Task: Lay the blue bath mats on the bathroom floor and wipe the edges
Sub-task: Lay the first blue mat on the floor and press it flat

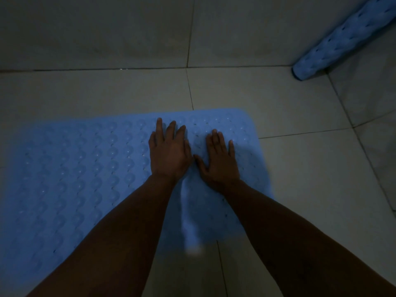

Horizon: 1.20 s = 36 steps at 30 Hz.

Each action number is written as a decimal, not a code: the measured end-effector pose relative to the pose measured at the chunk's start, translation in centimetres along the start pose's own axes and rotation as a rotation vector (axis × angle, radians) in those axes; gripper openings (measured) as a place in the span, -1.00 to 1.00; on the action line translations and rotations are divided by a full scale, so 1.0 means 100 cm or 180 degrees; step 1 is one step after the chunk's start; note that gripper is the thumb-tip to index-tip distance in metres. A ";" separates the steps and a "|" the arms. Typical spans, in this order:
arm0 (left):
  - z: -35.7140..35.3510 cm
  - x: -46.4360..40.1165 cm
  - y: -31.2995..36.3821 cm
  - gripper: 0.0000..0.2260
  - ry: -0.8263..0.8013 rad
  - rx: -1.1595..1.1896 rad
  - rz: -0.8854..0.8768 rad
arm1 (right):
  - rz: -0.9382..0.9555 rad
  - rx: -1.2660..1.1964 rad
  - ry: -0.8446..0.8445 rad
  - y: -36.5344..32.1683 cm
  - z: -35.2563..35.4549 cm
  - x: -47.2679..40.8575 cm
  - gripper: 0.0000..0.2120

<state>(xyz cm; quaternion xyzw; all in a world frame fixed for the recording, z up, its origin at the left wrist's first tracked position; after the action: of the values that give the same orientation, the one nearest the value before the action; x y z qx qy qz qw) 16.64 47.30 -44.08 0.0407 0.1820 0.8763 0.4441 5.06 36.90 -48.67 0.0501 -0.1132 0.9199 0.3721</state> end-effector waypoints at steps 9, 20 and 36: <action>-0.002 0.007 0.013 -0.51 -0.0224 0.0149 0.0084 | -0.0119 -0.0121 -0.0407 -0.010 0.061 -0.042 -0.58; -0.067 0.022 0.045 -0.28 -0.0559 -0.0442 -0.0741 | 0.0083 -0.1230 0.0772 0.013 0.089 -0.072 -0.66; -0.067 0.006 0.042 -0.18 -0.1838 0.0261 -0.0501 | 0.0058 -0.1117 0.0844 -0.010 0.112 -0.069 -0.62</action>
<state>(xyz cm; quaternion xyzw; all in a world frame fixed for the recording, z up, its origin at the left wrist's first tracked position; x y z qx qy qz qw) 11.54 43.62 -48.89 0.2918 0.0861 0.7833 0.5421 10.81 30.23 -38.88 -0.1379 -0.2221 0.8880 0.3783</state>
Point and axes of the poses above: each hand's wrist, its own x-axis away from the middle knuckle, its own z-axis out of the back of the hand, y = z × x, the point moved 9 cm from there along -x, towards the middle knuckle, and after that the axes turned 11 degrees about -z, right-handed, at the moved point
